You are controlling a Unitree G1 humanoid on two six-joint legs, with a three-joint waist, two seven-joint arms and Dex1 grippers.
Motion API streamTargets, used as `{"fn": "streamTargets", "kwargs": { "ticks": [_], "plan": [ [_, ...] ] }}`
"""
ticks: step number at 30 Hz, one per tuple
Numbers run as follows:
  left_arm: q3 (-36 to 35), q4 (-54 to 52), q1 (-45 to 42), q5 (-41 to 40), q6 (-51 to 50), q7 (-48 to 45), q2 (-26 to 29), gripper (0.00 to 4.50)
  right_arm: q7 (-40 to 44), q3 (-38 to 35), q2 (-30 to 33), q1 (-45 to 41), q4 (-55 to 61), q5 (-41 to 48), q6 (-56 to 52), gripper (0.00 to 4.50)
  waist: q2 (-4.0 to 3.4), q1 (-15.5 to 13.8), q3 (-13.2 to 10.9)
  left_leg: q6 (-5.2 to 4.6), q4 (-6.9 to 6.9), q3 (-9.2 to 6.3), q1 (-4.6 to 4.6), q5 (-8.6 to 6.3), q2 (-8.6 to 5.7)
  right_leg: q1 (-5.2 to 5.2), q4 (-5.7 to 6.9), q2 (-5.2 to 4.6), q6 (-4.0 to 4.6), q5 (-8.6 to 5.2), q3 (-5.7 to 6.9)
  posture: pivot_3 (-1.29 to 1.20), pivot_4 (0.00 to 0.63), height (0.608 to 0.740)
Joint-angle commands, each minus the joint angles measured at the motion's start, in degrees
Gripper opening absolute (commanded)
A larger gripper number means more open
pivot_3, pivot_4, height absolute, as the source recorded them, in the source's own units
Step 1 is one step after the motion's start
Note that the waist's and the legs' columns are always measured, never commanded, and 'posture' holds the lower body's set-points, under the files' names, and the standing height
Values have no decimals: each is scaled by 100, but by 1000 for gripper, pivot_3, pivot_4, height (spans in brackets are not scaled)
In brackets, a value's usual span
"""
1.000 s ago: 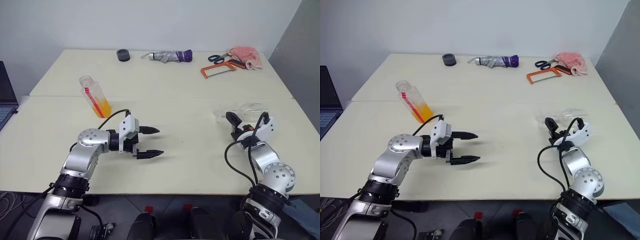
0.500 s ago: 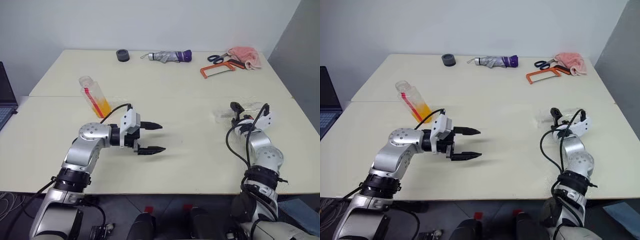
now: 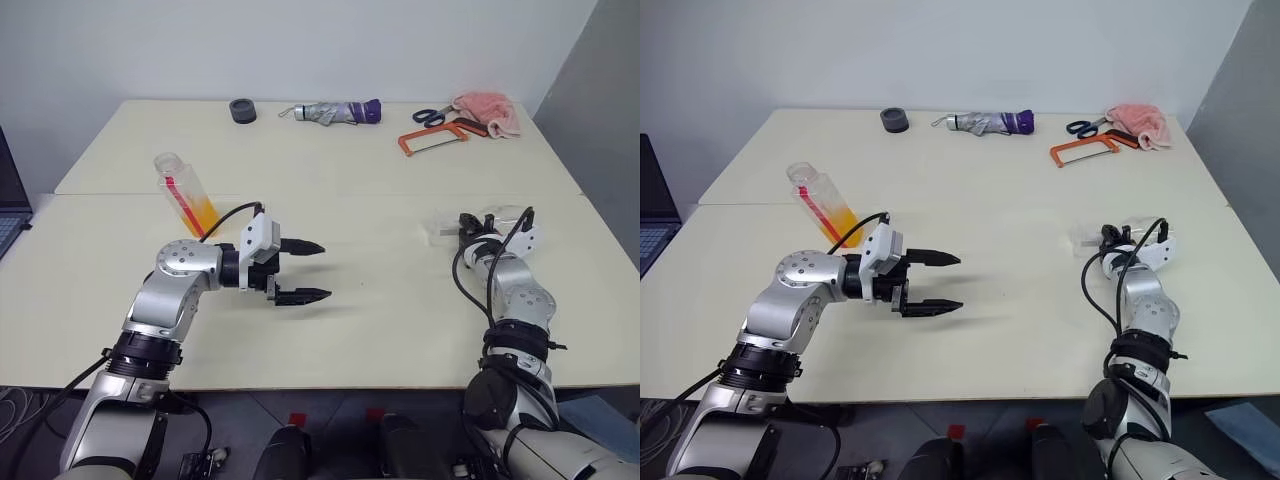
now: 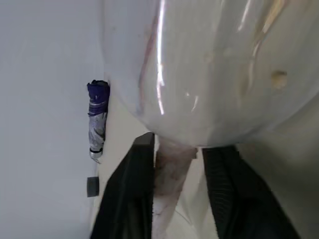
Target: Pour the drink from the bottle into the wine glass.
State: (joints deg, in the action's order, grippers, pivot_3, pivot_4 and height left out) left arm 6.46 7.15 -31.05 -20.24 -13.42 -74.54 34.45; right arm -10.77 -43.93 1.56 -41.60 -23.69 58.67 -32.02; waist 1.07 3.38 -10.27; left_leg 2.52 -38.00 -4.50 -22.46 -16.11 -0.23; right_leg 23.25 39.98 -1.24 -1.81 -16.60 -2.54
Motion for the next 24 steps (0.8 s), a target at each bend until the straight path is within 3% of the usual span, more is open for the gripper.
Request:
{"fn": "streamTargets", "kwargs": {
  "ticks": [1,5,13,24],
  "plan": [
    [-121,-92,-66,-37,70,17,49,4500,-139,134,-40,39,431,254,-137,236,-1,-1,0,0,0,-2,0,0,2,0,0,0,0,0,2,0,150,740],
    [-145,-69,-59,-26,90,76,45,4500,203,586,185,139,683,-202,6,236,-13,1,-7,0,0,-2,-4,0,0,0,-1,-5,0,0,0,0,150,740],
    [-123,37,-96,24,176,159,19,4500,1706,3278,1012,991,605,-3414,1886,236,-15,6,-8,0,0,3,-4,0,-16,1,-6,-1,-1,-1,2,0,150,740],
    [-137,11,74,53,236,223,63,4500,2071,3876,786,2001,707,-4421,2682,235,1,-10,4,1,-4,-9,0,0,-7,-6,-6,0,-1,-1,5,0,150,740]
  ]
}}
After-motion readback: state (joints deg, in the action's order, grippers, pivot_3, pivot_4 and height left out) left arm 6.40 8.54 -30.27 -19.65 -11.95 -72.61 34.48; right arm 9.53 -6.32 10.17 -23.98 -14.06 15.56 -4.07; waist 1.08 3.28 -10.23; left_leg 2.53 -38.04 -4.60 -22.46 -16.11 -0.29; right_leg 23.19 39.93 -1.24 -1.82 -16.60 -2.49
